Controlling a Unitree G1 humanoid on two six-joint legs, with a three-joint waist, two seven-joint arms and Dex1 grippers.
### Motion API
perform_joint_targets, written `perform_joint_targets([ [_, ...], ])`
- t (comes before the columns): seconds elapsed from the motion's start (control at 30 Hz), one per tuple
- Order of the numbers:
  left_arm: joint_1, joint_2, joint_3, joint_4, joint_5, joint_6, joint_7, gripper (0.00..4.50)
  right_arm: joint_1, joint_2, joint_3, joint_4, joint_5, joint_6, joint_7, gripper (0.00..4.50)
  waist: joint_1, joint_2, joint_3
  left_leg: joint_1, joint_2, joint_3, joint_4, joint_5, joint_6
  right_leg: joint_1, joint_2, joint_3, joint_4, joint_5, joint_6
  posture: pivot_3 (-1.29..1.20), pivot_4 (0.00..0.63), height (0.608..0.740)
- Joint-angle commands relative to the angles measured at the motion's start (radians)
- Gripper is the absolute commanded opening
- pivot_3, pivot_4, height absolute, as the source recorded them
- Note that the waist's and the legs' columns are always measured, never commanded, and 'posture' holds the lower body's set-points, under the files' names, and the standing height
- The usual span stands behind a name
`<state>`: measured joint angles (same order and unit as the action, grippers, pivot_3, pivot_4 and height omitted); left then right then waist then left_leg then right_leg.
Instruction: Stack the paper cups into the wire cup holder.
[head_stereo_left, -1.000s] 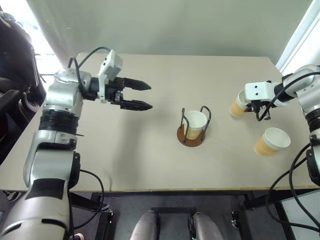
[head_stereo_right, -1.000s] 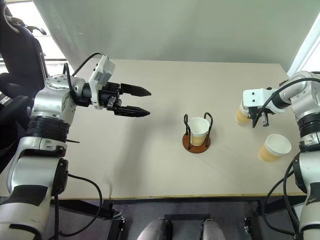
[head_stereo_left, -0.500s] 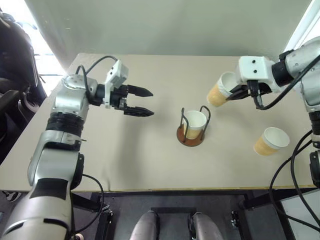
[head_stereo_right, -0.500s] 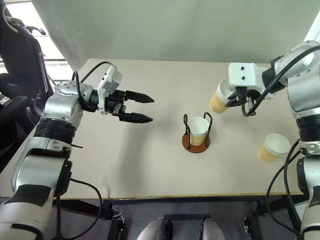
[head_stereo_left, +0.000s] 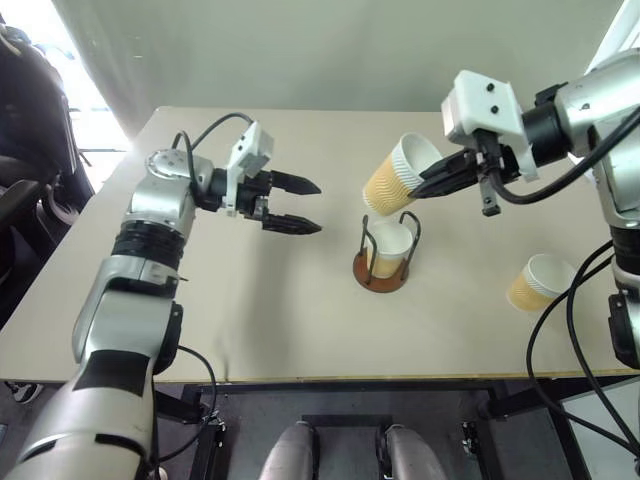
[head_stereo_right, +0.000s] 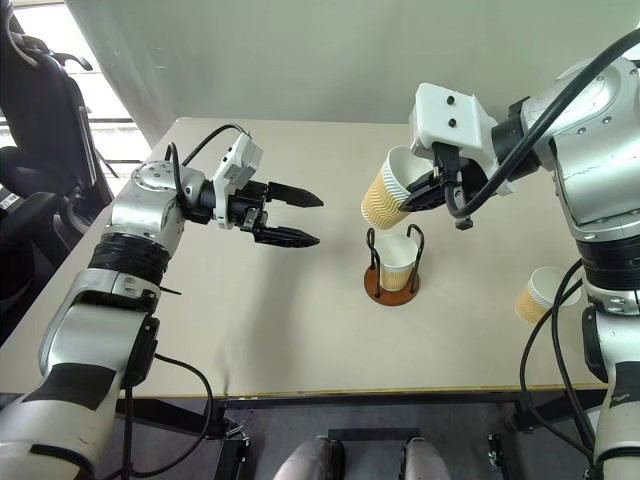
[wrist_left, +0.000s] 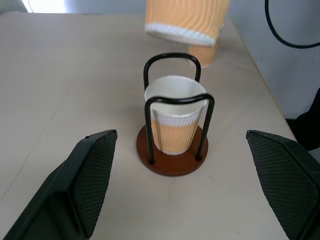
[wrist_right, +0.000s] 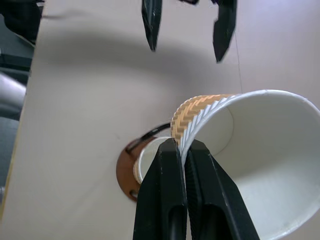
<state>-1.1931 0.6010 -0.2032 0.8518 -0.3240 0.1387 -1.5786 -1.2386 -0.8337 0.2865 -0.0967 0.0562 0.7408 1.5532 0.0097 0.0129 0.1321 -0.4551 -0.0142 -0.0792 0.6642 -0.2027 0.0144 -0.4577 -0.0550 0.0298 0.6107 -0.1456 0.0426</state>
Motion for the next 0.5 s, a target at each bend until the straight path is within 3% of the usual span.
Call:
perform_joint_targets([
  [0.03,-0.033,0.009,0.01,0.012,-0.008,-0.026,-0.036,4.45,0.01,-0.012,0.006,-0.017,0.002,-0.033,-0.029,0.05,0.0,0.0,0.0,0.0,0.0,0.0,0.0,0.0,0.0,0.0,0.0,0.0,0.0,0.0,0.0,0.0,0.15,0.74],
  [0.5,-0.02,0.025,0.018,0.028,-0.009,-0.05,-0.036,4.45,0.04,-0.014,0.063,0.022,-0.02,-0.154,-0.03,0.05,0.0,0.0,0.0,0.0,0.0,0.0,0.0,0.002,0.0,-0.001,0.0,0.0,0.001,0.0,0.0,0.0,0.15,0.74],
])
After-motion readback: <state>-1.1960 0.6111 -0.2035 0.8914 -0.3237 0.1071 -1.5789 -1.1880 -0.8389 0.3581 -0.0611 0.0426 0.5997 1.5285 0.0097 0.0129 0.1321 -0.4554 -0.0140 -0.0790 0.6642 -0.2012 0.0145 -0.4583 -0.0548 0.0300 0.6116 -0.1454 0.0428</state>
